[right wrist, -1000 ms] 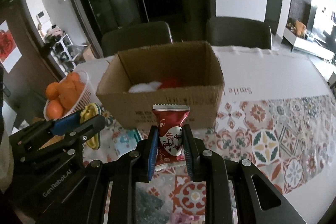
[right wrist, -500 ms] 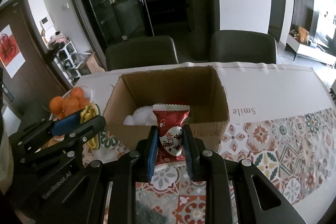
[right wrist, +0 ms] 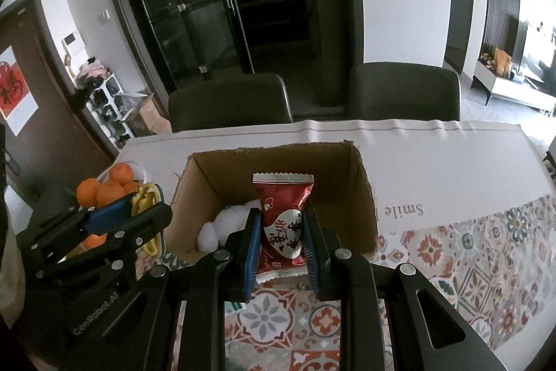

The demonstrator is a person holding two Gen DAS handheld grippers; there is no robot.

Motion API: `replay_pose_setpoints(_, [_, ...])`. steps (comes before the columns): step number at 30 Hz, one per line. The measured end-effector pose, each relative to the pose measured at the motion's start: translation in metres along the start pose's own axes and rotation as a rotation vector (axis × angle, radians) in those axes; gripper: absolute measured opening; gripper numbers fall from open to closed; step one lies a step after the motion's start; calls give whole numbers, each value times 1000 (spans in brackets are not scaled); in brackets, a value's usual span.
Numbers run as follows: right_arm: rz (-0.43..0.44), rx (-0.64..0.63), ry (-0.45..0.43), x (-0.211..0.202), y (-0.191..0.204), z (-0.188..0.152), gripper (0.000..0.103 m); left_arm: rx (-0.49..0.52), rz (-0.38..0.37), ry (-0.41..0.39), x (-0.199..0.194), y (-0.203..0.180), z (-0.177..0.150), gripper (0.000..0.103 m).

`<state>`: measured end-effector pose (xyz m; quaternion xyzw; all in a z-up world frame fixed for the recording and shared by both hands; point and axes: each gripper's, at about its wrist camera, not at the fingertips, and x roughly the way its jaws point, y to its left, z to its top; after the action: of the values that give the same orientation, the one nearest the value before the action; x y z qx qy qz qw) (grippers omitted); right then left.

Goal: Organize soft objects
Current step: 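Carry the yellow cable with the left gripper while the right gripper carries the candy packet to the box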

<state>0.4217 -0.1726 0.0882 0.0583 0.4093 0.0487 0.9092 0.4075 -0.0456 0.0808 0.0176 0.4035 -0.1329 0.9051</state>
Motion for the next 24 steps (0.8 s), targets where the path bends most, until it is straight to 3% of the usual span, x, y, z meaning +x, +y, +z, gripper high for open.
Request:
replay_pose_setpoints(11, [-48,-28,96,44,-10,21,25,18,27,88,39,6,16,32])
replay_pose_setpoints(22, [-48,-23,186,85,-21,21,25,25,8,193,84,6,12,33])
replay_pose_setpoints(24, [-51,-30,193,89,-21,20,28,29,18,204,89,6,10,39])
